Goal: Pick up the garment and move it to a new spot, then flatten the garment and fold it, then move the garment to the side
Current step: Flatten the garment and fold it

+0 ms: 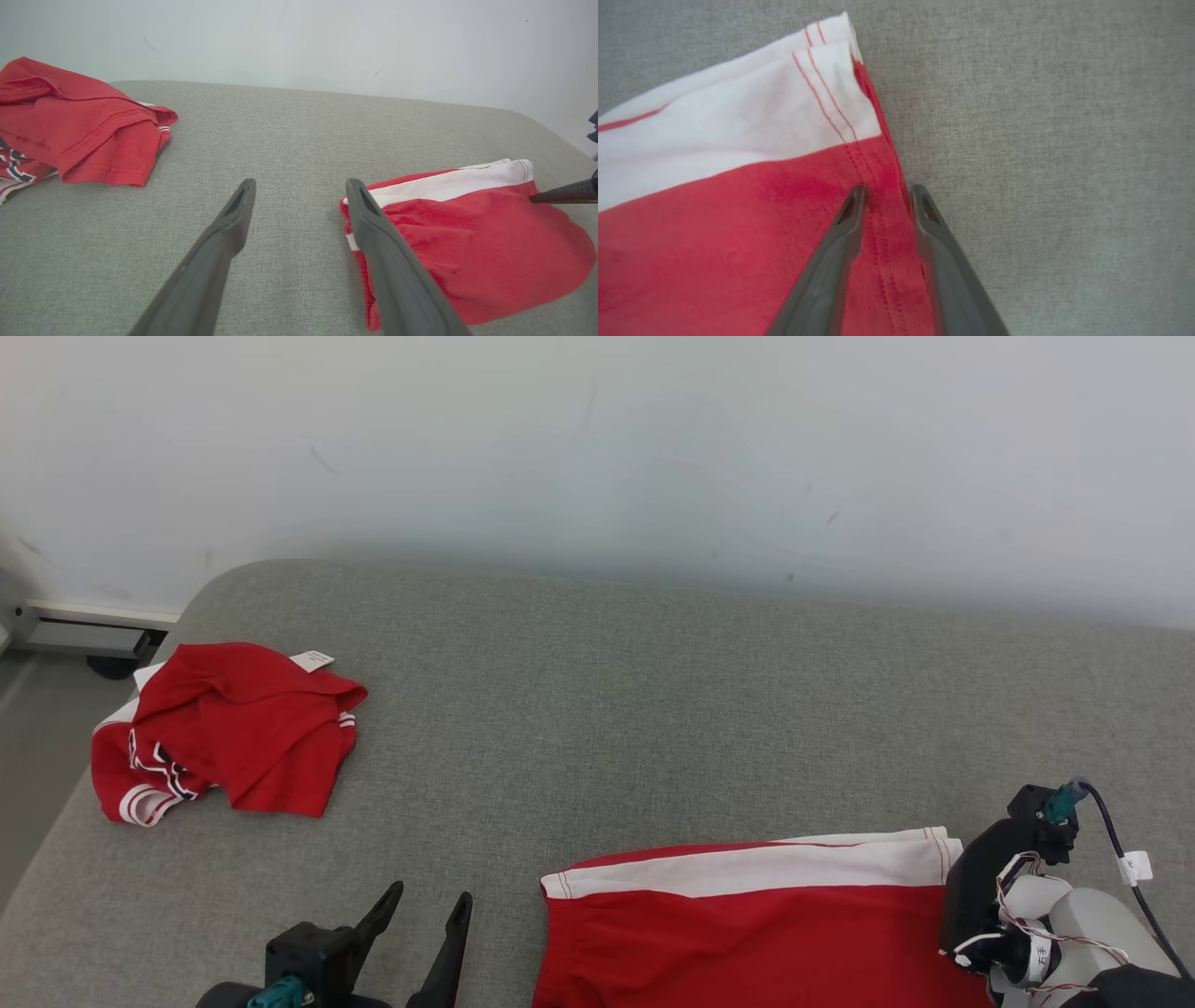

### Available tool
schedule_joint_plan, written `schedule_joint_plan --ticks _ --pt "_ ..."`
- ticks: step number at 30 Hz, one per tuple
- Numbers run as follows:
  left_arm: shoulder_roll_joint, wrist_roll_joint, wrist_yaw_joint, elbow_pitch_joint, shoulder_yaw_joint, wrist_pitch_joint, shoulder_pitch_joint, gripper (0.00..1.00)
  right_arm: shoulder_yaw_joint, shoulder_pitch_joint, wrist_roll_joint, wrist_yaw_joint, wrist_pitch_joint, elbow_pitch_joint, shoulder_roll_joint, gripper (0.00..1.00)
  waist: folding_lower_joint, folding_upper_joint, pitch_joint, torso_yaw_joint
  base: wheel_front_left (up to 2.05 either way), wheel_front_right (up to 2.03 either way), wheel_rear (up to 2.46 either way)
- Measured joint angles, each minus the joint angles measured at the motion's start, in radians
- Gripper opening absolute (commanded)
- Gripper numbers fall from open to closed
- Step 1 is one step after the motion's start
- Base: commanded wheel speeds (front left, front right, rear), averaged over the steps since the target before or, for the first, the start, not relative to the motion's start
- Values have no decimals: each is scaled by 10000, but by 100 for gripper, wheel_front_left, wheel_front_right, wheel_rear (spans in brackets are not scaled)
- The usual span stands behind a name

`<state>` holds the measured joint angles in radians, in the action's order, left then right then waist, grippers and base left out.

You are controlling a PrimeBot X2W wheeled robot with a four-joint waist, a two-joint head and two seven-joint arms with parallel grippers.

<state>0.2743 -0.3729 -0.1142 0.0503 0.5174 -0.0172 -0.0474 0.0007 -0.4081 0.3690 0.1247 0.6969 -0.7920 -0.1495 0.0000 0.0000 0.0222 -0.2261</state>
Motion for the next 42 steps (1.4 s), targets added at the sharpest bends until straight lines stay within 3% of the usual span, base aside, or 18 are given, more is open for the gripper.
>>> schedule_joint_plan --ticks 4,7,9,10,11,22,29,35,42 --pt "4 -2 0 0 -8 -4 1 100 -23 65 -17 0 77 0 -4 49 0 0 -28 -13 0 0 0" --pt "-4 -2 0 0 -2 -13 0 100 -128 58 -25 -4 86 -2 -6 41 0 0 -58 -8 0 0 0" --pt "-10 -2 0 0 4 -23 0 100 -244 50 -25 -4 86 -19 6 27 0 0 -75 -9 0 0 0" --pt "-12 -2 0 0 12 -63 -1 100 -290 43 -25 -6 88 -40 21 7 0 0 -84 -10 0 0 0" --pt "-17 -2 0 -2 19 -84 -2 100 -324 34 -25 -6 88 -54 48 0 0 0 -92 -14 0 0 0" --pt "-46 -4 0 8 42 -88 -22 100 -721 -122 -105 -6 115 -130 -46 0 0 0 -120 -82 0 0 0" --pt "-46 -4 0 31 35 -86 -21 100 -1871 -105 -443 -2 -221 -163 -1154 0 0 1 -26 -59 0 0 0" --pt "-31 -52 0 58 12 -86 12 100 -2282 -99 -1078 -2 -378 -138 -1584 0 0 1 137 29 0 0 0" --pt "-38 -63 0 58 -13 -82 179 100 -1630 -84 -1214 -2 -178 431 -984 0 0 0 302 266 0 0 0"
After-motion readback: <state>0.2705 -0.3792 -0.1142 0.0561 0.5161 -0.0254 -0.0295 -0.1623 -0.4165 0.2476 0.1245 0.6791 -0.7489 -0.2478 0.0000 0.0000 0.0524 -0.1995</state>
